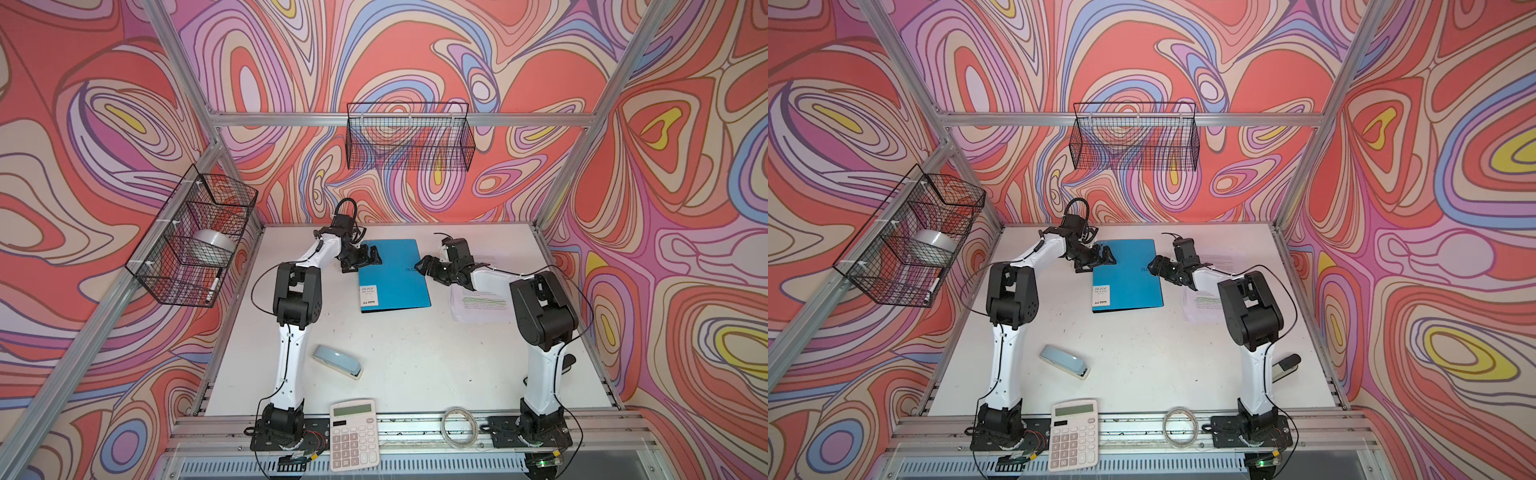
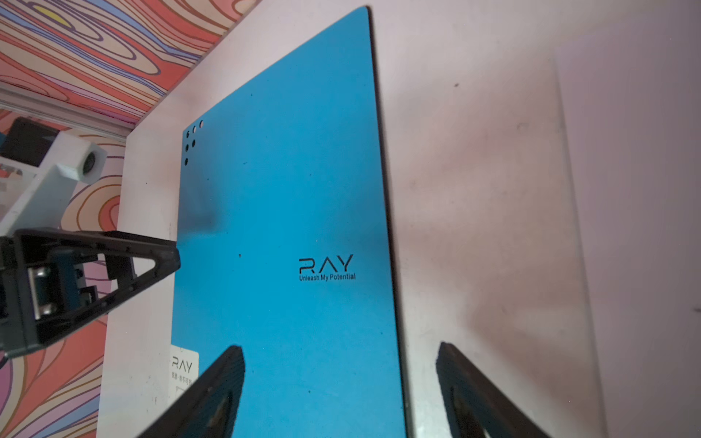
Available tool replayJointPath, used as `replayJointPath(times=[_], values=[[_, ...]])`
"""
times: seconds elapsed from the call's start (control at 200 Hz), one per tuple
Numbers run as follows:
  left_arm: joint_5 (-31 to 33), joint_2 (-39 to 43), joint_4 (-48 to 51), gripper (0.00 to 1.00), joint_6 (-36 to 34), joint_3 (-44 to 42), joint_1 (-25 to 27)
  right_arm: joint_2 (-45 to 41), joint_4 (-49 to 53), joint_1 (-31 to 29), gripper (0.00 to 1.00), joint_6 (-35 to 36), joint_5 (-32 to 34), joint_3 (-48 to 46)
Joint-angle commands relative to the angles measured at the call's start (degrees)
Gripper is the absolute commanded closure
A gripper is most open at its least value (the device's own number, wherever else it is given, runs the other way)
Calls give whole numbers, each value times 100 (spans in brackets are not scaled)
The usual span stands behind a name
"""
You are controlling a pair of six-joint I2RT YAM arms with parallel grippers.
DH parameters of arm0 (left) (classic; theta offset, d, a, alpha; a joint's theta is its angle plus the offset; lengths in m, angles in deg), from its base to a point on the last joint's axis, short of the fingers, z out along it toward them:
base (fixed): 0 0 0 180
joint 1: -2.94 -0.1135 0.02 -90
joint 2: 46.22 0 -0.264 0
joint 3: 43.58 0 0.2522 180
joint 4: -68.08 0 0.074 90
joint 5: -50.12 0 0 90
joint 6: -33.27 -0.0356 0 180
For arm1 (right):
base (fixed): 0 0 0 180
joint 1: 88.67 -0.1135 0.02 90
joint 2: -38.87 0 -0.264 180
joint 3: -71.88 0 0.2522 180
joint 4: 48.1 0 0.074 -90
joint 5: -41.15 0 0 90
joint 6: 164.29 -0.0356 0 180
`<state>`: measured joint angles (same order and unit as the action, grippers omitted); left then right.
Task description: Put the files into the folder
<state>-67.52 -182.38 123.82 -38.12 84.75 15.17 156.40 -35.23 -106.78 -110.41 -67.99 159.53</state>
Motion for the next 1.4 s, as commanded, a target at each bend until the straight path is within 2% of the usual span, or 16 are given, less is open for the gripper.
replayJointPath(times=[0.0, 0.15, 0.27, 0.406, 0.516, 0.706, 0.806, 1.012, 1.137, 1.397], values=[[160, 299, 273, 0, -121, -171, 172, -230, -92, 87, 17, -97, -127, -153], [925, 763, 592, 0, -661, -110, 237, -325, -70, 132, 17, -106, -226, -183], [1637, 1292, 877, 0, -1499, -122, 435, -421, -73, 167, 17, -195, -363, -182], [2942, 1843, 996, 0, -2916, -461, 1044, -624, -152, 280, 17, -515, -584, -262], [3998, 2391, 305, 0, -4081, -1408, 1652, -874, -212, 351, 17, -736, -732, -413], [4187, 3114, -831, 0, -5553, -2957, 2487, -1282, 557, 465, 16, -557, -583, -422], [4604, 3342, -1654, 0, -6367, -3818, 2993, -1474, 696, 512, 16, -492, -598, -520], [4812, 3514, -2260, 0, -6729, -4682, 3485, -1952, 633, 624, 16, -625, -628, -903], [5193, 3570, -3397, 0, -7344, -5338, 3658, -2160, 686, 639, 16, -593, -584, -1011], [5491, 3536, -4312, 0, -7733, -5655, 3673, -2331, 761, 677, 16, -544, -554, -1126]])
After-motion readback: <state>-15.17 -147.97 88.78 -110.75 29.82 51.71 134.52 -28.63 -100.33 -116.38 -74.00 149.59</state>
